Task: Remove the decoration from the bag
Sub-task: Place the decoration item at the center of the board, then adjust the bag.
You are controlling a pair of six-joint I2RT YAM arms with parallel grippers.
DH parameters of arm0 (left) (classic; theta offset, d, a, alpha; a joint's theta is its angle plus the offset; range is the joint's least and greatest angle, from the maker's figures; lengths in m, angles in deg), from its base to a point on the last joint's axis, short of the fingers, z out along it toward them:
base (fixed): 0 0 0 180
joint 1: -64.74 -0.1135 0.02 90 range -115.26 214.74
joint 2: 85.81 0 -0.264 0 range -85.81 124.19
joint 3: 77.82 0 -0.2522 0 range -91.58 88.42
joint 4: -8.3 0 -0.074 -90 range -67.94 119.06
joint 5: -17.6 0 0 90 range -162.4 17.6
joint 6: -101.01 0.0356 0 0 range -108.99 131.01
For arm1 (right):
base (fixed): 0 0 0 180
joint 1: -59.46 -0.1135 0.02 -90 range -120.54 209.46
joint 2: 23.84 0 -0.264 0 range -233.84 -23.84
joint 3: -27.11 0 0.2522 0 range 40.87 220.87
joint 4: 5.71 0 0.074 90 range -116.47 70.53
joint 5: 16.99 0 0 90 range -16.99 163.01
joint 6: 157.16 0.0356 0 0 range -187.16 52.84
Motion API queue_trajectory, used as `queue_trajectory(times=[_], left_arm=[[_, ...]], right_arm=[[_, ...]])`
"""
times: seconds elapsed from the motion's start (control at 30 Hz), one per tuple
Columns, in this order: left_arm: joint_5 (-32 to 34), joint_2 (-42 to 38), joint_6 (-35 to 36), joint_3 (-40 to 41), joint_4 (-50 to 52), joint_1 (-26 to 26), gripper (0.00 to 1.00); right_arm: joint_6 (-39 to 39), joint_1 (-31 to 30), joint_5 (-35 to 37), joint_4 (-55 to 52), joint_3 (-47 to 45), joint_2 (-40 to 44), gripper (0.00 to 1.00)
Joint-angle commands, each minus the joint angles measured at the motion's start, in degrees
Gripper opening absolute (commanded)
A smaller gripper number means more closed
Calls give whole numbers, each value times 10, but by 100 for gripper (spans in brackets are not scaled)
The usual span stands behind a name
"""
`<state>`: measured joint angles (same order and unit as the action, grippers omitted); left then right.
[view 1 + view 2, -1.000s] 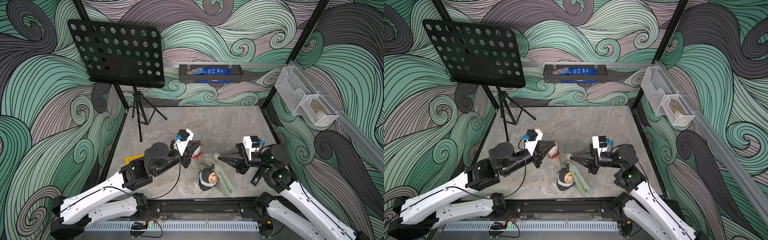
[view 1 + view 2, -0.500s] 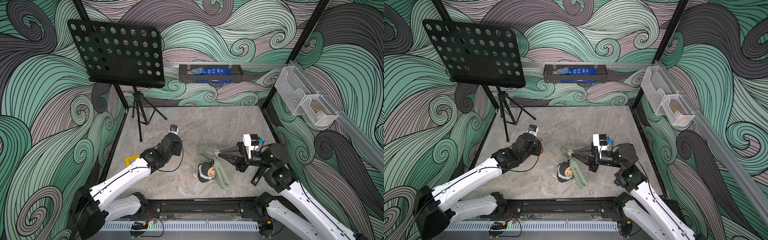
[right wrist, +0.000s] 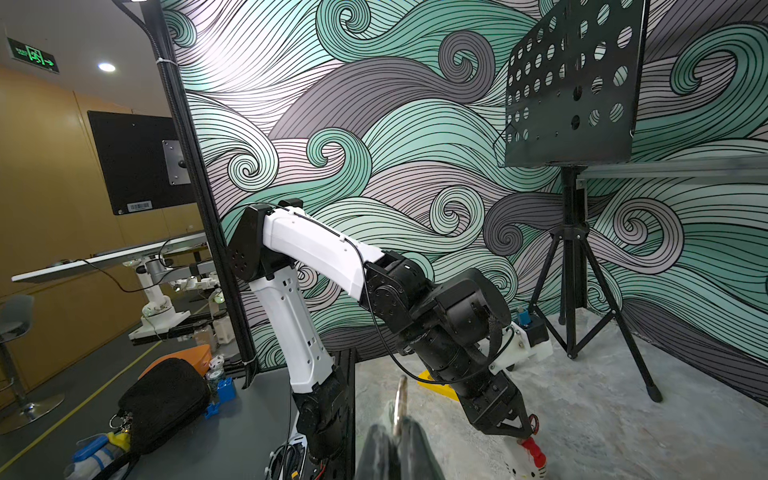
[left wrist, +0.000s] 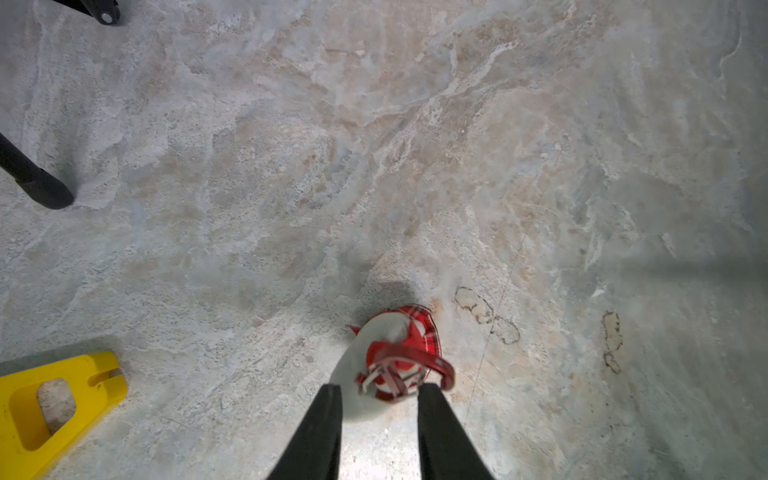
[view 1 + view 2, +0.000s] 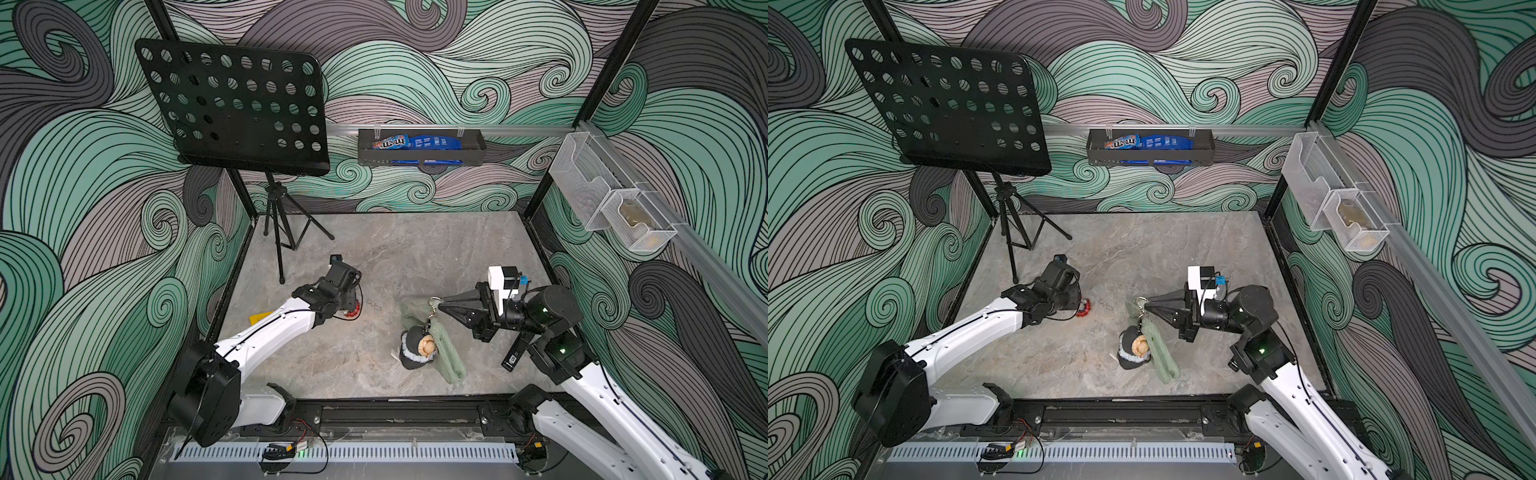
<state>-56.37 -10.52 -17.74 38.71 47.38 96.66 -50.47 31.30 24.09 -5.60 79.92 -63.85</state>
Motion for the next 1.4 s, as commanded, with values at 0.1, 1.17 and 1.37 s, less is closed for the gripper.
queue_trajectory(times=[0.1, 1.17, 1.37], left_arm=[[-15, 12, -11, 0, 9, -6, 34], [-141, -15, 0, 26, -8, -26, 21], [-279, -143, 36, 46, -82, -16, 29]], right_arm=[[-2, 6, -13, 16, 15, 9, 0], [9, 20, -12, 17, 9, 12, 0], [37, 21, 11, 20, 21, 2, 0]])
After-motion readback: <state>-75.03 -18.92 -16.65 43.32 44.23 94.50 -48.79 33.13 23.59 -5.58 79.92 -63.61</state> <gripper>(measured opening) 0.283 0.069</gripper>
